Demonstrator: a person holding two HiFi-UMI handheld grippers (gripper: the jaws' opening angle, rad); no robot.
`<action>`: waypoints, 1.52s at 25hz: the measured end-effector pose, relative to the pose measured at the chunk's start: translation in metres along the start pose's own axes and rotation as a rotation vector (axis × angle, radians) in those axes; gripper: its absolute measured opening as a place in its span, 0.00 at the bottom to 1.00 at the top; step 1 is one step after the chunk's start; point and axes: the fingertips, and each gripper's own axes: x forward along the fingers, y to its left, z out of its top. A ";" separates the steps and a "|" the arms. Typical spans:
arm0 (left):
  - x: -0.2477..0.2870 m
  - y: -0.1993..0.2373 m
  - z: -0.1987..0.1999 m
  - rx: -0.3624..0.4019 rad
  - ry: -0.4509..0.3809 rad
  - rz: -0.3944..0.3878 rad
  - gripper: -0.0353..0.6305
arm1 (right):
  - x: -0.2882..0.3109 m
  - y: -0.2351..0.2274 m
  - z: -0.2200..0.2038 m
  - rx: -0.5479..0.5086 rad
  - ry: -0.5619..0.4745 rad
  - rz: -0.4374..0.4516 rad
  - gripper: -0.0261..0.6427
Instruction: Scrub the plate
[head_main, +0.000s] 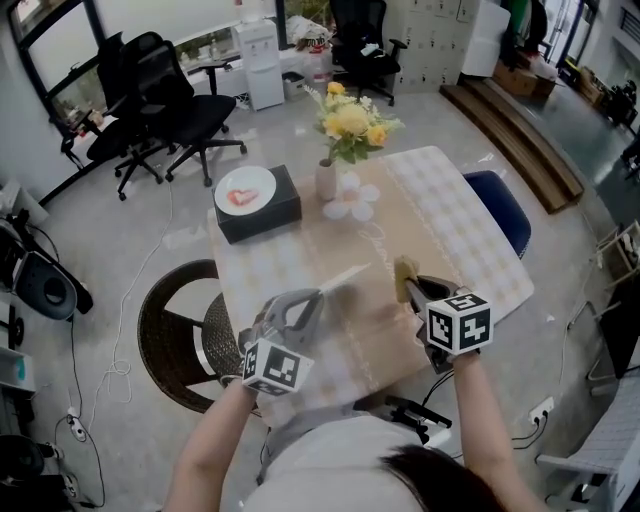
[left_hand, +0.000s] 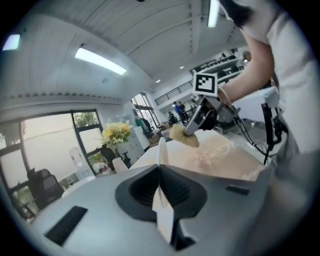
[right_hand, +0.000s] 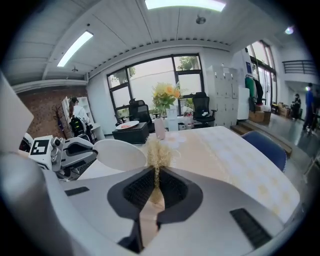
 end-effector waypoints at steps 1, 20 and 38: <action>0.000 0.002 -0.002 -0.047 -0.007 -0.001 0.08 | 0.000 0.001 0.000 0.001 -0.004 0.000 0.09; 0.003 0.008 -0.021 -0.866 -0.092 0.036 0.08 | -0.013 0.014 0.009 0.103 -0.151 -0.121 0.09; 0.012 -0.011 -0.062 -1.367 -0.125 0.004 0.08 | 0.012 0.039 -0.017 0.081 -0.237 -0.058 0.09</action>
